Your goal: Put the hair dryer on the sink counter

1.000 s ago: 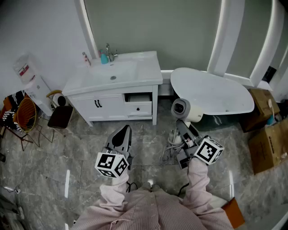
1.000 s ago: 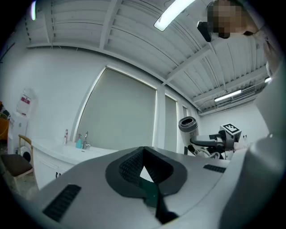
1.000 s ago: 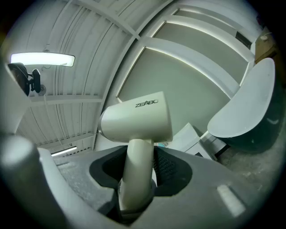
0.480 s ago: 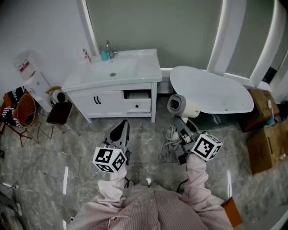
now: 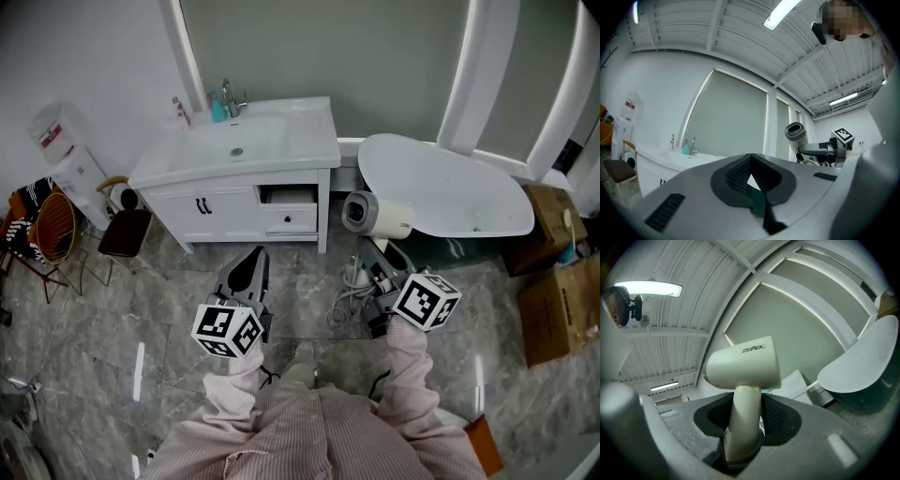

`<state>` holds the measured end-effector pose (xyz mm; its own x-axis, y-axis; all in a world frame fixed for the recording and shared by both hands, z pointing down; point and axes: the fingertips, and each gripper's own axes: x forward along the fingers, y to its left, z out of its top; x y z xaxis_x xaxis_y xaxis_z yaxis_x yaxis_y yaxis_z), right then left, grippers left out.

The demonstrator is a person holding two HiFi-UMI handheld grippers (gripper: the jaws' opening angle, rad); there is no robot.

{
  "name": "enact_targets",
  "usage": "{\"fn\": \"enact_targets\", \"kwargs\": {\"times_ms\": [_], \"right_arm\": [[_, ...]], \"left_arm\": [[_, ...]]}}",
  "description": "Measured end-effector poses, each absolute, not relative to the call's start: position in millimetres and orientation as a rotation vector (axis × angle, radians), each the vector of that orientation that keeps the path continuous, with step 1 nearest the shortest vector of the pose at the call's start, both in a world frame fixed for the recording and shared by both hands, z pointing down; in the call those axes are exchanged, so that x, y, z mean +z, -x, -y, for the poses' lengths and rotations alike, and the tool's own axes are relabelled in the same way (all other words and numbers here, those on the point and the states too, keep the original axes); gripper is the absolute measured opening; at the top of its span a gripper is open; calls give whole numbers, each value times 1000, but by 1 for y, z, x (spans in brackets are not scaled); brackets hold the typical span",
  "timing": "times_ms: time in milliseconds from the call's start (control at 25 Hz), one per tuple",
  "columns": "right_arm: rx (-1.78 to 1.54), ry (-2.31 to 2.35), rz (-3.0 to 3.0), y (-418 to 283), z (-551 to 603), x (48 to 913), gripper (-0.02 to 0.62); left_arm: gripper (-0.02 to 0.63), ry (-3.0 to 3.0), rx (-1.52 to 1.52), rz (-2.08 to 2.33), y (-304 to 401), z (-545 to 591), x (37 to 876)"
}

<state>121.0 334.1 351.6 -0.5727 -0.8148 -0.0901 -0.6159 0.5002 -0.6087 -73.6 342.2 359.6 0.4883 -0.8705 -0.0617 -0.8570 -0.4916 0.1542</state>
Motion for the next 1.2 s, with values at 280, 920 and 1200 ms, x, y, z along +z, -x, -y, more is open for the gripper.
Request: {"fn": "enact_targets", "kwargs": {"times_ms": [280,920,1200], "right_arm": [[-798,1208,-2351,-113,-279,369,163],[-811,1302,-2301,-90,-120,372,163],[-794,1329,-2290,-83,-78,379,163]], "left_arm": [[-2,-2604,-189,1506,80,-288,374],[-2,-2621,-195,1388,102,-112,375],[-2,-2638,-198,1361,109,-70,381]]}}
